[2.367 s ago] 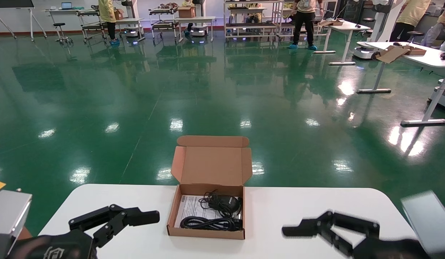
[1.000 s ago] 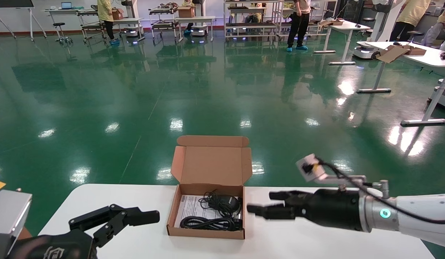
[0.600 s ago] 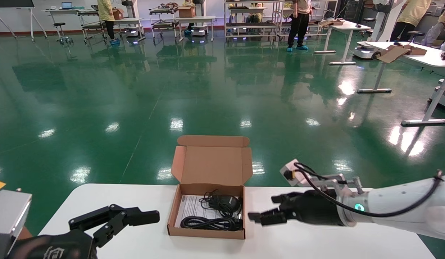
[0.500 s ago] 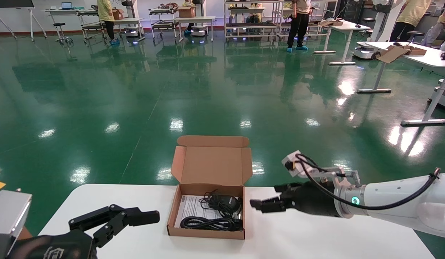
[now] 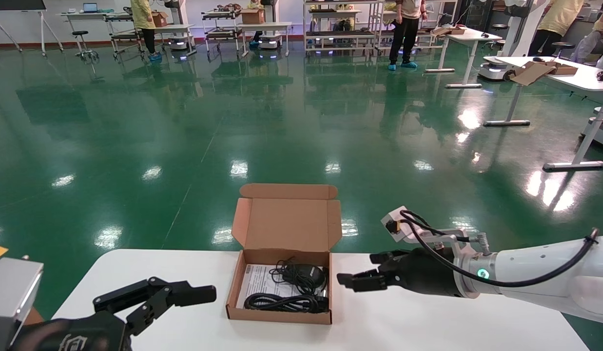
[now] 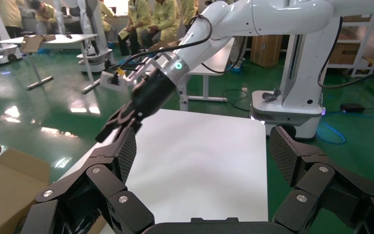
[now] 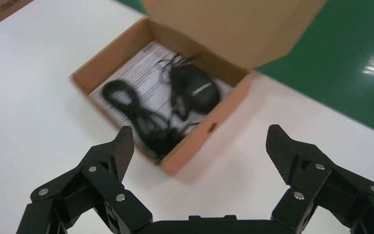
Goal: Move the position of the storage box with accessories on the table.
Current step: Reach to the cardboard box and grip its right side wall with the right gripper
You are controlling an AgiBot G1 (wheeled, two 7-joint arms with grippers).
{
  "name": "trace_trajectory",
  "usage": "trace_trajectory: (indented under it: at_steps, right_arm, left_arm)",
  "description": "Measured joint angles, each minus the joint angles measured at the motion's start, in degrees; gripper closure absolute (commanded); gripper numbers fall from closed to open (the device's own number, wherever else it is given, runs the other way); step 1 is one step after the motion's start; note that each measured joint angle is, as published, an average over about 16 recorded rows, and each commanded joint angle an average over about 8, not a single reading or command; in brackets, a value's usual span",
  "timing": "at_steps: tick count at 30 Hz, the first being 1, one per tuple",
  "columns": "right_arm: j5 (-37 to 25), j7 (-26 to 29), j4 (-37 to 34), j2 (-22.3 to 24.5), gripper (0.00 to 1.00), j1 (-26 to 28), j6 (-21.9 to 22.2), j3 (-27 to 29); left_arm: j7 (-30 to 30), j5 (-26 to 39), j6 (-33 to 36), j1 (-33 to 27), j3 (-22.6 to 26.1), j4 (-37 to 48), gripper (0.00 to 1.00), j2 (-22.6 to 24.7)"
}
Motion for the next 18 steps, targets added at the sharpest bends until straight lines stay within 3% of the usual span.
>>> trace_trajectory:
  at_steps: [18]
  right_arm:
    - [4.1, 12.6, -3.7, -4.5, 0.00, -2.8, 12.1, 3.0]
  left_arm:
    - [0.0, 0.0, 0.0, 0.0, 0.0, 0.0, 0.00, 0.0]
